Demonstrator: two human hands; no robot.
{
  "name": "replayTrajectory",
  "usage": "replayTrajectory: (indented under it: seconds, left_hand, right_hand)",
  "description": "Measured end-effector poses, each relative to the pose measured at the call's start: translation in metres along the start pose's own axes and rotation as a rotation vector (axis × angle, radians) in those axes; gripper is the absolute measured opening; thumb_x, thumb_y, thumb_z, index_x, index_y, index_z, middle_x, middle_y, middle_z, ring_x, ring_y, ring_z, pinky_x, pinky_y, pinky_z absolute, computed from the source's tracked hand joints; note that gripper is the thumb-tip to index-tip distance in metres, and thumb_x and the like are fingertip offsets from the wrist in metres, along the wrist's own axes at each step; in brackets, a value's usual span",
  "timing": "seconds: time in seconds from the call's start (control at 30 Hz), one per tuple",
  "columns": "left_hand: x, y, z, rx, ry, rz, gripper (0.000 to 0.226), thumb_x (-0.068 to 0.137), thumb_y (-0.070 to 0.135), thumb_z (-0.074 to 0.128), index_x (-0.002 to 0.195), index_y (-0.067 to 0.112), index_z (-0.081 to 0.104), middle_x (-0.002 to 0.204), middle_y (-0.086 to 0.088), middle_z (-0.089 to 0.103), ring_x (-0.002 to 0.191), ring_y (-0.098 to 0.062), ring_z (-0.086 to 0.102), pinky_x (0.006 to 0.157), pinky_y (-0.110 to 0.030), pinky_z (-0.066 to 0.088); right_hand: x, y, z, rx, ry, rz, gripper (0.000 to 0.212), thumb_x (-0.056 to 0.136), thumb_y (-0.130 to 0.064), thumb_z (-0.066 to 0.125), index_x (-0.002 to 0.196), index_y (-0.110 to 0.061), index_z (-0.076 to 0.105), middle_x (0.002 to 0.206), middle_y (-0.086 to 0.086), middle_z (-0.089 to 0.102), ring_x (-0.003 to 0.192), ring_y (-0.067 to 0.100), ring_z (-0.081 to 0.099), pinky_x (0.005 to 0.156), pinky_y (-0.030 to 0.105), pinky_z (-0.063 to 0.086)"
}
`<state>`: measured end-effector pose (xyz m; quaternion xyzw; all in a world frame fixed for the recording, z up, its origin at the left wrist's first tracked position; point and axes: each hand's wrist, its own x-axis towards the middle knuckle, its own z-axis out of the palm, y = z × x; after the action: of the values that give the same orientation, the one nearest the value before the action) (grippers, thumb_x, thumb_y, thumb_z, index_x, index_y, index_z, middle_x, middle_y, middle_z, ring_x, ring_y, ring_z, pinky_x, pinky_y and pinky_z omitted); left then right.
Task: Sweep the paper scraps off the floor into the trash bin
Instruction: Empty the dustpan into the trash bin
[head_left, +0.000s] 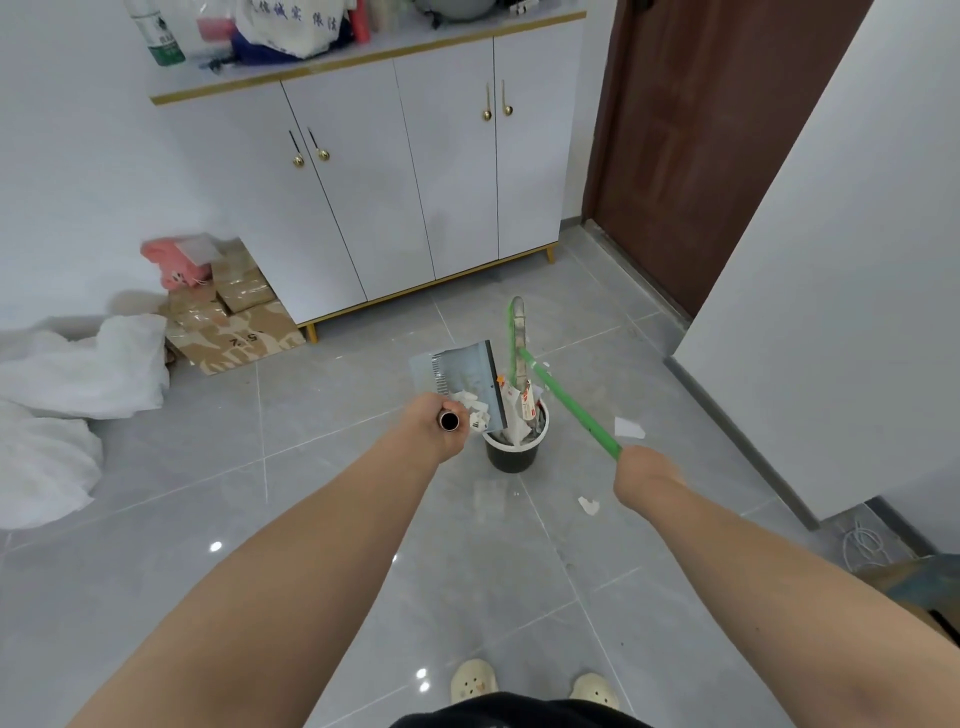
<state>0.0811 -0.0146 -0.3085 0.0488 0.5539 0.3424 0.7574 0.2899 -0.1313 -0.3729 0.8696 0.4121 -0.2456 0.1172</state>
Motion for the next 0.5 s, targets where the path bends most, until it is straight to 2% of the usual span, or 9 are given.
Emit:
replayTrajectory:
  seconds: [0.1, 0.27, 0.4, 0.5]
  left_hand:
    - [0.001, -0.009, 0.014, 0.058, -0.014, 0.014, 0.036, 0.098, -0.003, 0.024, 0.064, 0.007, 0.033, 0.058, -0.006, 0.03, 0.035, -0.009, 0.033, 0.026, -0.009, 0.028]
    - [0.018, -0.021, 0.03, 0.076, 0.011, 0.023, 0.03, 0.095, -0.002, 0.023, 0.069, 0.008, 0.034, 0.062, -0.005, 0.03, 0.021, -0.007, 0.03, 0.027, -0.011, 0.03]
    - [0.032, -0.031, 0.041, 0.025, 0.025, -0.026, 0.029, 0.095, -0.002, 0.027, 0.069, 0.008, 0.037, 0.063, -0.003, 0.033, 0.039, -0.008, 0.033, 0.028, -0.01, 0.03]
    - [0.04, -0.041, 0.041, 0.041, 0.048, -0.064, 0.031, 0.098, 0.002, 0.03, 0.069, 0.011, 0.037, 0.062, -0.001, 0.032, 0.023, -0.006, 0.03, 0.027, -0.01, 0.028]
  right_hand:
    - [-0.001, 0.005, 0.0, 0.013, 0.023, 0.04, 0.036, 0.092, -0.013, 0.052, 0.127, -0.006, 0.053, 0.124, 0.009, 0.059, 0.116, 0.027, 0.057, 0.095, 0.034, 0.049]
    - [-0.001, 0.011, -0.001, 0.052, 0.07, 0.089, 0.033, 0.097, -0.007, 0.039, 0.129, -0.005, 0.047, 0.126, 0.01, 0.058, 0.118, 0.027, 0.056, 0.093, 0.034, 0.047]
    - [0.002, 0.009, -0.003, 0.066, 0.064, 0.102, 0.032, 0.096, -0.009, 0.042, 0.127, -0.007, 0.049, 0.125, 0.009, 0.059, 0.118, 0.027, 0.056, 0.094, 0.032, 0.046]
    - [0.001, 0.01, -0.001, 0.038, 0.032, 0.095, 0.031, 0.096, -0.012, 0.044, 0.127, -0.007, 0.049, 0.126, 0.008, 0.058, 0.119, 0.026, 0.055, 0.096, 0.031, 0.044]
